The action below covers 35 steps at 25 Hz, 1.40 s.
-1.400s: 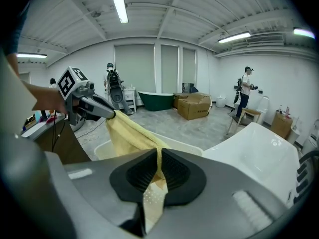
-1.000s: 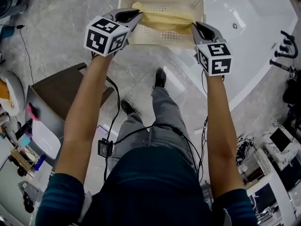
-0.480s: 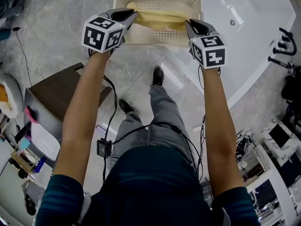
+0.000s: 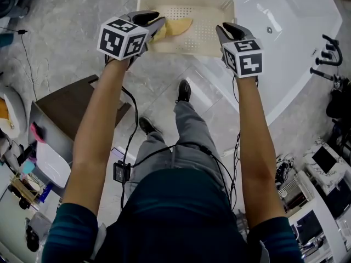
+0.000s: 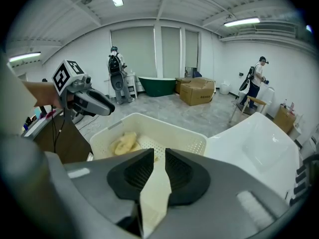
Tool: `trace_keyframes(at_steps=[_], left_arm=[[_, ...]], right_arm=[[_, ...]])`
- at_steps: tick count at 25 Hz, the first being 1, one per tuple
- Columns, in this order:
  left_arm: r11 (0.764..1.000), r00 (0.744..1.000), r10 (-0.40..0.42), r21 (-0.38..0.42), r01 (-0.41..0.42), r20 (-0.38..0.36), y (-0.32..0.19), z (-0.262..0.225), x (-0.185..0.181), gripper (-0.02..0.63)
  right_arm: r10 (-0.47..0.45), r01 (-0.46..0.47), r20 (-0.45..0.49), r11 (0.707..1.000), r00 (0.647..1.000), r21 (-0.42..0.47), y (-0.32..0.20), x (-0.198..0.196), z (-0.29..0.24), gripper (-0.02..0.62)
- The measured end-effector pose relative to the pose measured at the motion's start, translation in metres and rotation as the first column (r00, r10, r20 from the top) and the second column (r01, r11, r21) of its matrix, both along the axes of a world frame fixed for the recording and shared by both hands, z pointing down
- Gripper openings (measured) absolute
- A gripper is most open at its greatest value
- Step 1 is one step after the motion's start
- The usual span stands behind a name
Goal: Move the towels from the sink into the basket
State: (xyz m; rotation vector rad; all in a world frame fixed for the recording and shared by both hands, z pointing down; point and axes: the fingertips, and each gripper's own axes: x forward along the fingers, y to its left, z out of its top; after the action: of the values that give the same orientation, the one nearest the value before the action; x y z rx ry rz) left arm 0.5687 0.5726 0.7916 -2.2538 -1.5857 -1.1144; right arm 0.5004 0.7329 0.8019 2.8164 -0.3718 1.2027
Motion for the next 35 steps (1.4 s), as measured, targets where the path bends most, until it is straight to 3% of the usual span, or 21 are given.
trace_keyframes(at_steps=[7, 15, 23, 35], left_arm=[[0.999, 0.997, 0.019, -0.043, -0.022, -0.073, -0.004, -0.059, 0.000, 0.092], [0.991, 0.976, -0.007, -0.135, -0.023, -0.218, -0.032, -0.169, -0.003, 0.072], [0.972, 0.934, -0.046, -0.232, -0.040, -0.353, -0.079, -0.281, -0.028, 0.017], [0.941, 0.857, -0.131, -0.335, -0.050, -0.498, -0.179, -0.404, -0.093, 0.014]], right_arm=[[-0.010, 0.009, -0.067, 1.000, 0.998, -0.004, -0.017, 0.005, -0.046, 0.078], [-0.029, 0.036, -0.245, 0.999, 0.969, 0.025, -0.051, 0.008, -0.153, 0.011], [-0.080, 0.090, -0.422, 0.996, 0.903, 0.005, -0.108, -0.005, -0.276, 0.008], [-0.214, 0.207, -0.557, 0.975, 0.803, -0.076, -0.210, -0.049, -0.402, 0.008]])
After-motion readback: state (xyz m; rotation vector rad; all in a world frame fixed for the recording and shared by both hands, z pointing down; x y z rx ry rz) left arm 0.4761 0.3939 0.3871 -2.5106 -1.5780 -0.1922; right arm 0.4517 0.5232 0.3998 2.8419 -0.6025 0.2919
